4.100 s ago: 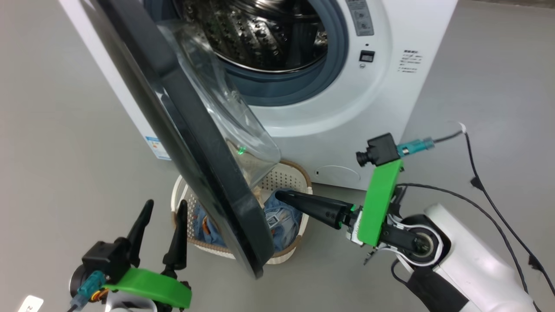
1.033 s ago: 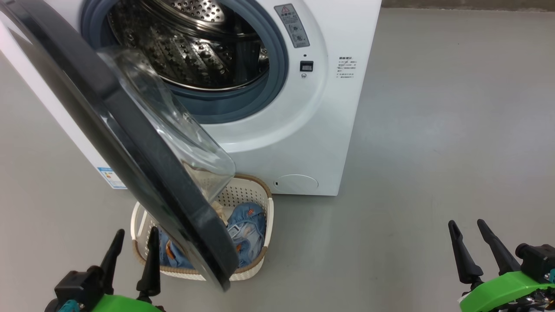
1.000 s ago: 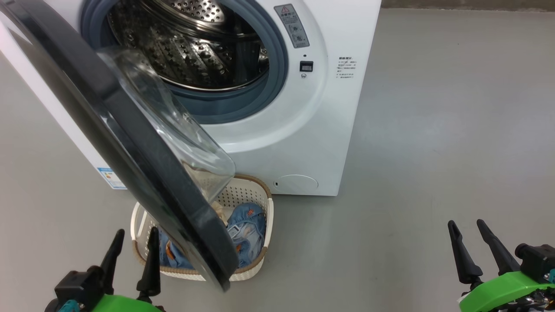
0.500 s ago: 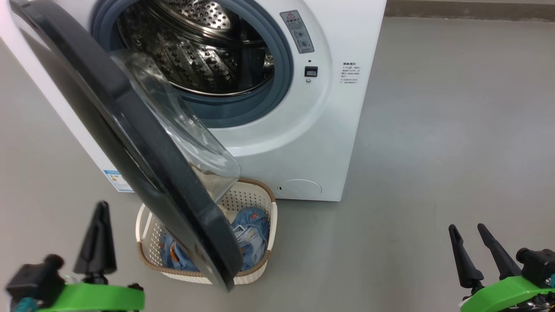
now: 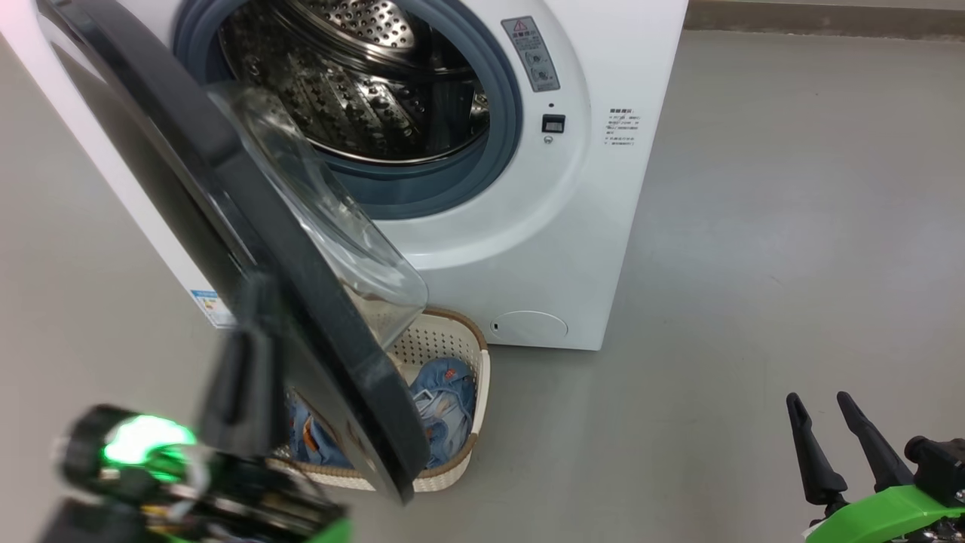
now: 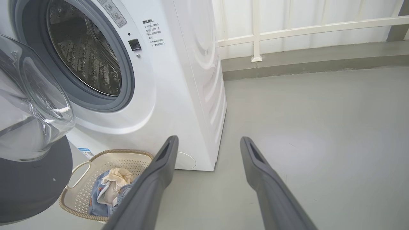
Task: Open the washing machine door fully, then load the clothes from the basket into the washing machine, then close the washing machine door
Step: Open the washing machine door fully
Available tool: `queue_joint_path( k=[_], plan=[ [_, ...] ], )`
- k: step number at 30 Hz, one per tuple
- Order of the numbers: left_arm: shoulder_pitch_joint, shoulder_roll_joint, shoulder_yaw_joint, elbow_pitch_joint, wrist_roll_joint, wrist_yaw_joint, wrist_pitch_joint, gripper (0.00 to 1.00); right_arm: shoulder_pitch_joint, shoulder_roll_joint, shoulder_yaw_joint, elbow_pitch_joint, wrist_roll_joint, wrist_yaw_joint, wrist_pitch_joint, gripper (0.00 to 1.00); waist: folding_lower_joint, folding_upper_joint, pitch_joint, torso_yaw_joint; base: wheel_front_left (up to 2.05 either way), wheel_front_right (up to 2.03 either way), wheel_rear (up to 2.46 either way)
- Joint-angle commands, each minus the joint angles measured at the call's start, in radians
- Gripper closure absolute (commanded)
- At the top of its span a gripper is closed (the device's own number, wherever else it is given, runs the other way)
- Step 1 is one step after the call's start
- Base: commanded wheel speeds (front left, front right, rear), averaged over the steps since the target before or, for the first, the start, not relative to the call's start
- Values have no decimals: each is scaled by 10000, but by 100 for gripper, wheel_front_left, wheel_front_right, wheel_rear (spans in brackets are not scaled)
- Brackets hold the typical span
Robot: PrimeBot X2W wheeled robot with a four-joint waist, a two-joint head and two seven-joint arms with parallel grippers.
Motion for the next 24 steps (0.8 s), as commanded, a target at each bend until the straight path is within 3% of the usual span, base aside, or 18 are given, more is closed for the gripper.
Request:
queue_joint_path(
  k=[1,6,10,16,24],
  plan=[
    [-175,60,27,-291,69,-16,-49,100,-28,-132,177,-268,-101,16,-120,0,0,0,4,-8,0,0,0],
    [-12,120,-2005,458,-40,-16,-49,100,-58,-94,190,-299,-139,16,-120,0,0,0,19,-56,0,0,0],
    [-36,194,-2957,1563,-576,-16,-42,100,-83,-81,232,-316,-189,16,-120,0,0,0,38,-96,0,0,0],
    [-260,189,-3272,3576,-1072,22,-19,100,-94,-93,162,-337,-203,16,-120,0,0,0,58,-116,0,0,0],
    [-733,117,-3131,4998,-1575,121,-31,100,-43,-108,45,-348,-166,16,-120,0,0,0,-7,-50,0,0,0]
  ],
)
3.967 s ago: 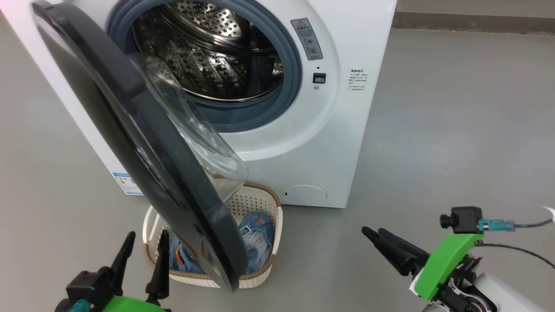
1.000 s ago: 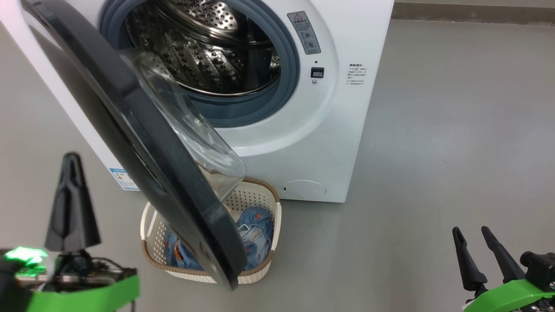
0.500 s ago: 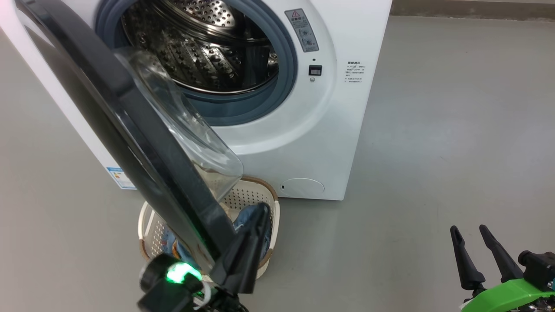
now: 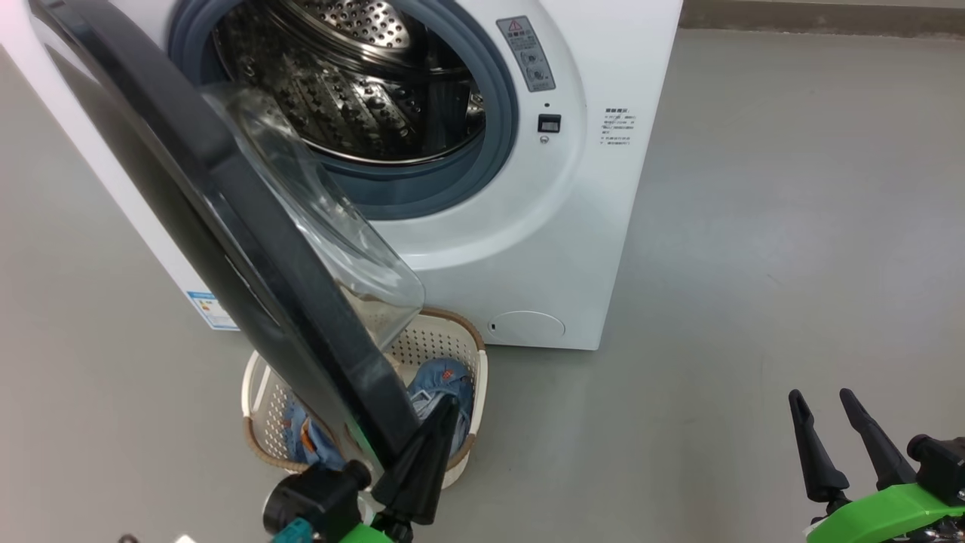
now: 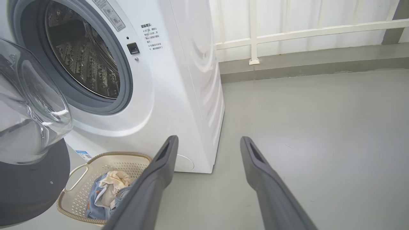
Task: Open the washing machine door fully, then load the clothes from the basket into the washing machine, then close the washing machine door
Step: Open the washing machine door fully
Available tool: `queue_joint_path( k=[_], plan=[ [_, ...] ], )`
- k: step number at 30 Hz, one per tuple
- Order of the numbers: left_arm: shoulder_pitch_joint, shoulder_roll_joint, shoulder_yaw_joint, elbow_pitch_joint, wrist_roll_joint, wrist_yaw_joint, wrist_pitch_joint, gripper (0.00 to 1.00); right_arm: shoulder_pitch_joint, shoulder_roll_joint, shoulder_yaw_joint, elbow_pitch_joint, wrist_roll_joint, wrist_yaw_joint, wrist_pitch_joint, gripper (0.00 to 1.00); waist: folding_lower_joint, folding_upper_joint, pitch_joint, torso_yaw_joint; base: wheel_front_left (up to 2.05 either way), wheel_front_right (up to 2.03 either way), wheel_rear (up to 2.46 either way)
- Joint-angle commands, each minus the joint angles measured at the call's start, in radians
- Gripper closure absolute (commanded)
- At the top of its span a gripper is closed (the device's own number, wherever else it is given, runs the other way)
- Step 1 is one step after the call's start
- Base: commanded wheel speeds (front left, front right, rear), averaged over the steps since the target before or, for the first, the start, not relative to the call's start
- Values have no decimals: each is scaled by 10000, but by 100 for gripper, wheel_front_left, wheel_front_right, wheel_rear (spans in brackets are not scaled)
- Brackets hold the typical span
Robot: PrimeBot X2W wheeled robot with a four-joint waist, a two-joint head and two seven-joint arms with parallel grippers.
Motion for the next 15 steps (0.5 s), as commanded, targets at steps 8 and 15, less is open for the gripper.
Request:
queue_joint_path(
  k=[8,15],
  plan=[
    [-779,-38,570,542,-472,110,-60,100,16,-125,174,-295,-103,16,-120,0,0,0,-44,67,0,0,0],
    [-706,-52,685,633,-561,214,-64,100,67,-150,166,-318,-97,16,-120,0,0,0,-94,191,0,0,0]
  ],
)
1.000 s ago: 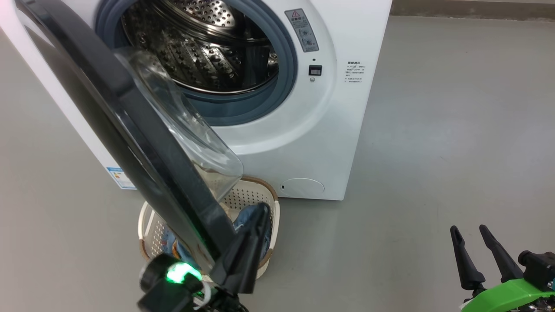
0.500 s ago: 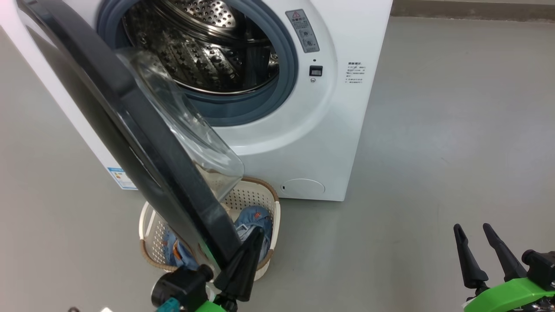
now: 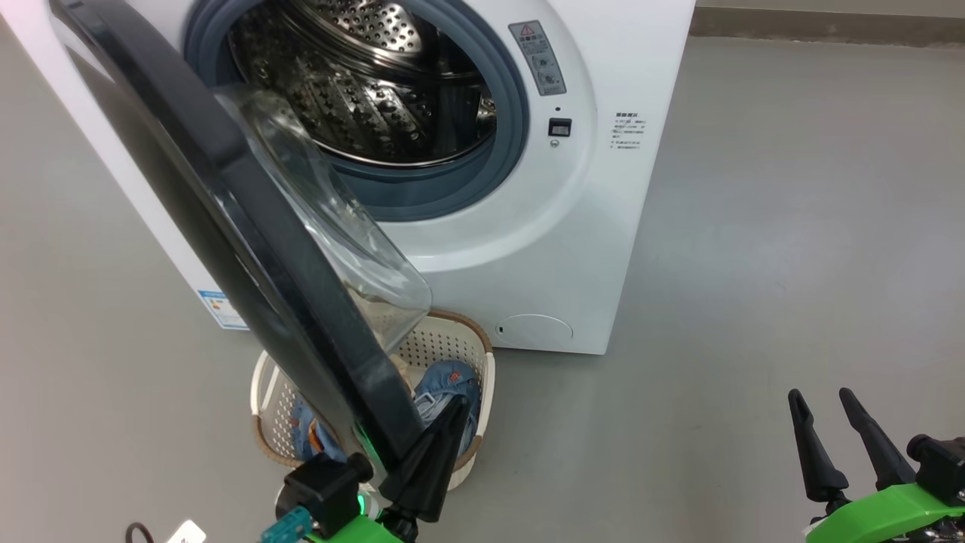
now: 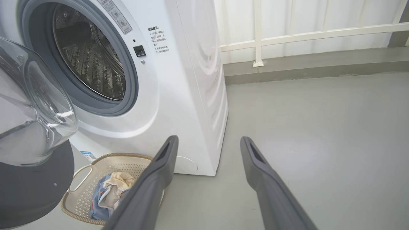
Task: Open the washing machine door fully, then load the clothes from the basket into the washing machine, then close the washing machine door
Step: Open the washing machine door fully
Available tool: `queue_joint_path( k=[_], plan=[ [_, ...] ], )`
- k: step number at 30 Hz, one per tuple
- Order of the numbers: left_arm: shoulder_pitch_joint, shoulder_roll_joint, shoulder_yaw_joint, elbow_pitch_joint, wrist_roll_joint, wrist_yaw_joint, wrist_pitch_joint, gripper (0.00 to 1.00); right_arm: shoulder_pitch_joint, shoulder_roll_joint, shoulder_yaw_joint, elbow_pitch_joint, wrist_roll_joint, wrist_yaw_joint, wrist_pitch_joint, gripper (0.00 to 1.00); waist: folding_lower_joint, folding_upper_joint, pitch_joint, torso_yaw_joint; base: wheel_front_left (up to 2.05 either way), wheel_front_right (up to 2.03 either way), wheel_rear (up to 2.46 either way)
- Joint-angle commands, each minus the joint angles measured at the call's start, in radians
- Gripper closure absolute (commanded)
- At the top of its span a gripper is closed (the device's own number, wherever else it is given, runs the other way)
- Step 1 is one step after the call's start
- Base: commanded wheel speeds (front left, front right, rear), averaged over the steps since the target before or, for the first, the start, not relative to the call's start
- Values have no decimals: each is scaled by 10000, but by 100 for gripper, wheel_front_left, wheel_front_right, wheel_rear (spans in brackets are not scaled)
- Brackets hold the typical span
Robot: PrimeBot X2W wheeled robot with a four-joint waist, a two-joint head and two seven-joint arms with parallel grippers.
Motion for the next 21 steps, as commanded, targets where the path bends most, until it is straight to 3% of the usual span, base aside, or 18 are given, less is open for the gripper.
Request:
queue_joint_path(
  k=[1,21],
  plan=[
    [-344,137,561,-143,-84,184,-62,100,48,-180,172,-260,-97,16,-120,0,0,-1,-8,52,0,0,0],
    [32,132,604,-367,225,413,-64,100,-97,-340,317,-276,-40,16,-120,0,0,-1,68,1219,0,0,0]
  ],
)
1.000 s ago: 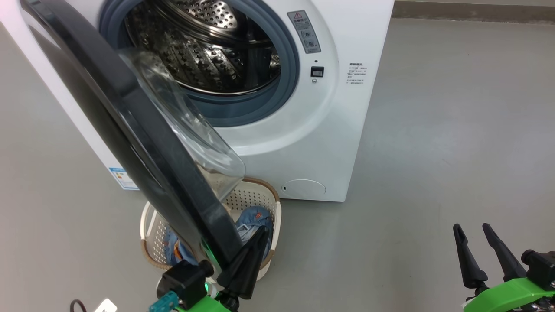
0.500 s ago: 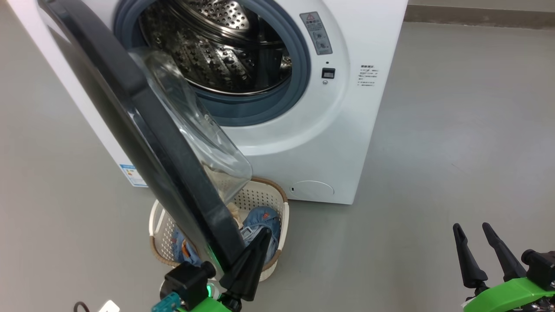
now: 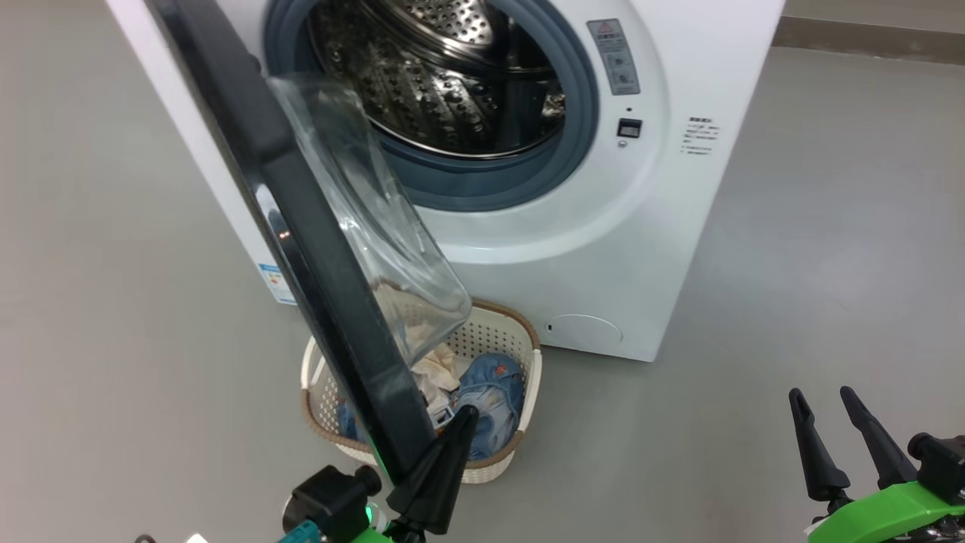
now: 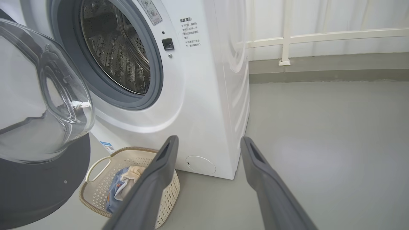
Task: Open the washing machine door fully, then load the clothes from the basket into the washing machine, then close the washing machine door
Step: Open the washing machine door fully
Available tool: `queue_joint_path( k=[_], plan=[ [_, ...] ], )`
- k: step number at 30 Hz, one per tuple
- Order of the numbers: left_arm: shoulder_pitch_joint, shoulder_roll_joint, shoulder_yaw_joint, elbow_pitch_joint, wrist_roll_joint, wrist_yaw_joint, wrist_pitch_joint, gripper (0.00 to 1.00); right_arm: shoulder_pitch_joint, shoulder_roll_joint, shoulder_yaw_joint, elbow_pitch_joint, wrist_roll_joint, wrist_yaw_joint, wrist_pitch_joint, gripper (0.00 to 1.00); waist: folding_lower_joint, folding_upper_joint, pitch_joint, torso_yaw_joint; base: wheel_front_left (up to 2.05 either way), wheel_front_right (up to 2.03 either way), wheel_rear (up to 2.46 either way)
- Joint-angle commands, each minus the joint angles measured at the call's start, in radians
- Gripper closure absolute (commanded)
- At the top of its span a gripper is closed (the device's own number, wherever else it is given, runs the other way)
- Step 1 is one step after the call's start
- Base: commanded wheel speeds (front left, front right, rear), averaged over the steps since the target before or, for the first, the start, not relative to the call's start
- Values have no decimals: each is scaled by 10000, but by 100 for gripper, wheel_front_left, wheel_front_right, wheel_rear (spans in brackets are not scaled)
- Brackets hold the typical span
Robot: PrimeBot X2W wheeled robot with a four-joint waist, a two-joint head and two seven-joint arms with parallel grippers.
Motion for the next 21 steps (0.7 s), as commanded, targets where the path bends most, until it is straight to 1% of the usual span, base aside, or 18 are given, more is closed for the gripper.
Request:
queue_joint_path(
  k=[1,8,14,15,21],
  plan=[
    [-264,267,627,-179,90,269,-64,100,-102,-202,230,-238,-53,16,-120,0,0,0,39,267,0,0,0],
    [-145,277,594,-393,205,409,-64,100,-93,-183,204,-259,-103,16,-120,0,0,0,72,823,0,0,0],
    [-81,317,577,-717,344,645,-40,100,-142,-219,198,-249,-107,16,-120,0,0,0,171,1325,0,0,0],
    [-81,317,577,-717,344,645,-40,100,-142,-219,198,-249,-107,16,-120,0,0,0,171,1325,0,0,0],
    [-48,374,602,-1104,458,948,143,100,-214,-248,202,-210,-100,16,-120,0,0,0,233,1729,0,0,0]
  ],
)
